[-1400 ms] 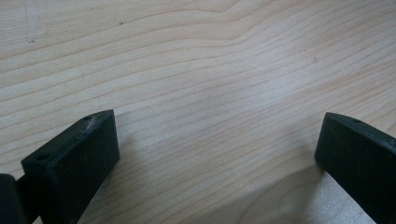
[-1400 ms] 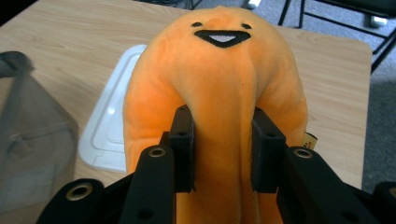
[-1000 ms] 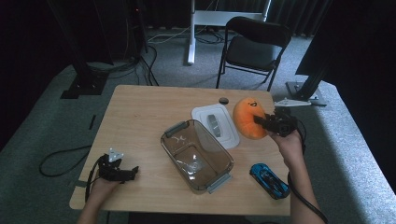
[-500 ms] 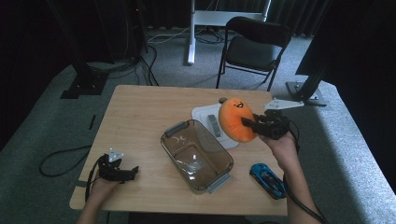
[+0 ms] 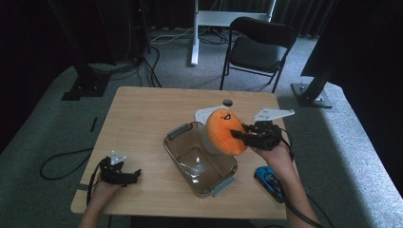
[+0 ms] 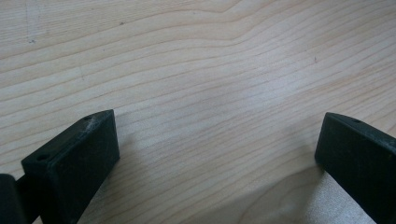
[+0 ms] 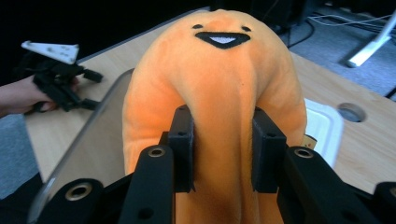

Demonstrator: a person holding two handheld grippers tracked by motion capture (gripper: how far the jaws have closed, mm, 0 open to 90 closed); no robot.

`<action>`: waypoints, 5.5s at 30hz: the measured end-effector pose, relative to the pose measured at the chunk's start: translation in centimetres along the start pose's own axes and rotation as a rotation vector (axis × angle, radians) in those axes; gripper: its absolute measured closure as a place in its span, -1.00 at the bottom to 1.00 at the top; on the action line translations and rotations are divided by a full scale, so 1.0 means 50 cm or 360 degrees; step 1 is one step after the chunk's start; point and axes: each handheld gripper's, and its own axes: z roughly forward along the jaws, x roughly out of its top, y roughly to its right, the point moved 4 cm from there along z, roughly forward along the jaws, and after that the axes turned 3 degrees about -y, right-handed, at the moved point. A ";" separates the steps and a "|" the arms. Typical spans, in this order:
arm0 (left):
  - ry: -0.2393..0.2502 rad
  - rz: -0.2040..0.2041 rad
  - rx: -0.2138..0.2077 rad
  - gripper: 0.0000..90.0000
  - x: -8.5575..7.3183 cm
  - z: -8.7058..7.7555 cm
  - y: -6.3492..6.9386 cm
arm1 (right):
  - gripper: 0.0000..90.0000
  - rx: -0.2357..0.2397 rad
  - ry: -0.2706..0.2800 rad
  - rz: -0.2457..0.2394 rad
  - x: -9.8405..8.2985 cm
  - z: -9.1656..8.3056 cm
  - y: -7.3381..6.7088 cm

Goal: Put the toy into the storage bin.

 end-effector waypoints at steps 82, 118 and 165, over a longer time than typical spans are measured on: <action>-0.0001 0.0001 -0.0001 -1.00 0.000 0.000 0.000 | -0.10 0.0371 -0.0477 -0.0034 -0.097 0.194 -0.100; 0.0003 -0.0003 0.0000 -1.00 0.000 0.000 0.000 | -0.68 0.0129 -0.0219 0.0191 -0.122 0.082 -0.004; 0.0001 0.0001 0.0000 -1.00 0.000 0.000 0.000 | -0.67 -0.0292 -0.0433 0.0516 -0.412 0.013 0.136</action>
